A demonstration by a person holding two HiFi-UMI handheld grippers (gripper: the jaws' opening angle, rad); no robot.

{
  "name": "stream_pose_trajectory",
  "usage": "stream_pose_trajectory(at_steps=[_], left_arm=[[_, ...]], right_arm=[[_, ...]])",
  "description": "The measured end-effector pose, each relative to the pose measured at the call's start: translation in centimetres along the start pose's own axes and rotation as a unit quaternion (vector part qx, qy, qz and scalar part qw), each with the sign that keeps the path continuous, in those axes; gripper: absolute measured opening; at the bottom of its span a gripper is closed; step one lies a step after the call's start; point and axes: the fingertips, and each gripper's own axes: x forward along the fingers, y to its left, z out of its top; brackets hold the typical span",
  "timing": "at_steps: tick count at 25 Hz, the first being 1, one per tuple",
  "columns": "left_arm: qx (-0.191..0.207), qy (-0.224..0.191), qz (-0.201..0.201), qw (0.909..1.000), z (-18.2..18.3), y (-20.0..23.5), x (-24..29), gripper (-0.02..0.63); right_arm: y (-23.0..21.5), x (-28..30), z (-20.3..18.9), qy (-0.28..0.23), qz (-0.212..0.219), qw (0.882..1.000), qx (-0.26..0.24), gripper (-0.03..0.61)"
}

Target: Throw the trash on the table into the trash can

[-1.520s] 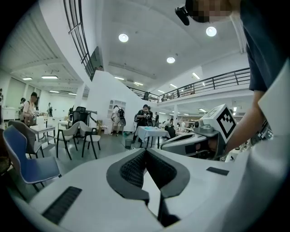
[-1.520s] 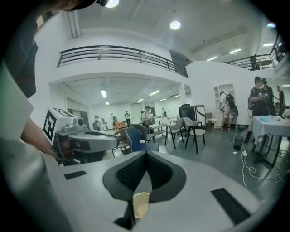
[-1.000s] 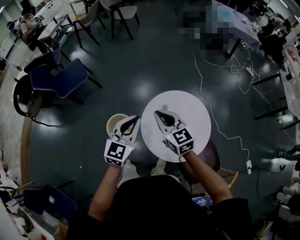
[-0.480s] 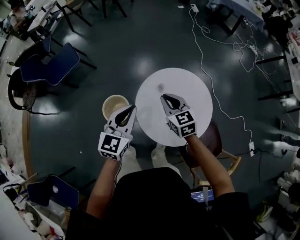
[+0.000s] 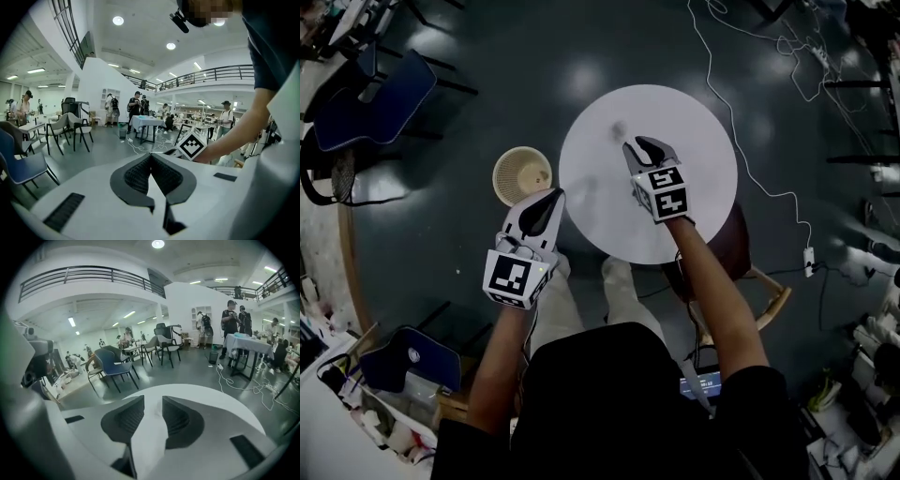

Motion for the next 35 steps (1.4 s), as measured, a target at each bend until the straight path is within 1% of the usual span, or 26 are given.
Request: stream_pose_trajectory(at_steps=[1,4,8,12,16,23,25,26,31,35], left_arm=[[-0.002,0.004,-0.001,1.0,-0.7,0.0,0.3,0.015],[-0.009,0.015,-0.001,0.9998,-2.4,0.3,1.2,0.015],[-0.023,0.03,-0.001,0.9993,-4.2,0.7,2.1,0.015],[-0.027,0.039,-0.007,0.9989,-5.8,1.0,3.3,0.015],[-0.03,0.041,-0.01,0.9987,-6.7,1.2,4.0,0.015],[-0.041,0.042,-0.006,0.9982,-7.3,1.7,4.0,0.015],[-0.043,0.044,-0.003,0.9981,-7.4,2.0,3.7,0.015],[-0.043,0.045,-0.003,0.9981,-7.6,2.2,3.5,0.015],[-0.043,0.044,-0.001,0.9981,-7.8,2.6,3.1,0.015],[-0.043,0.041,0.001,0.9982,-7.5,2.6,2.9,0.015]], right_arm=[[-0.4,0.8,-0.7,0.009,0.001,1.0,0.004,0.122],[-1.4,3.1,-2.3,0.029,-0.002,1.0,0.006,0.146],[-2.1,5.8,-3.8,0.047,-0.004,0.999,0.0,0.194],[-2.9,8.4,-4.6,0.066,-0.008,0.998,-0.014,0.212],[-3.5,10.0,-5.0,0.074,-0.016,0.997,-0.016,0.212],[-3.5,11.5,-5.9,0.099,-0.018,0.995,-0.013,0.205],[-3.4,11.6,-5.8,0.1,-0.023,0.995,-0.012,0.157],[-3.4,11.6,-5.8,0.099,-0.024,0.995,-0.013,0.148],[-3.1,11.4,-5.9,0.102,-0.026,0.994,-0.02,0.12],[-2.8,10.5,-5.6,0.093,-0.025,0.995,-0.018,0.11]])
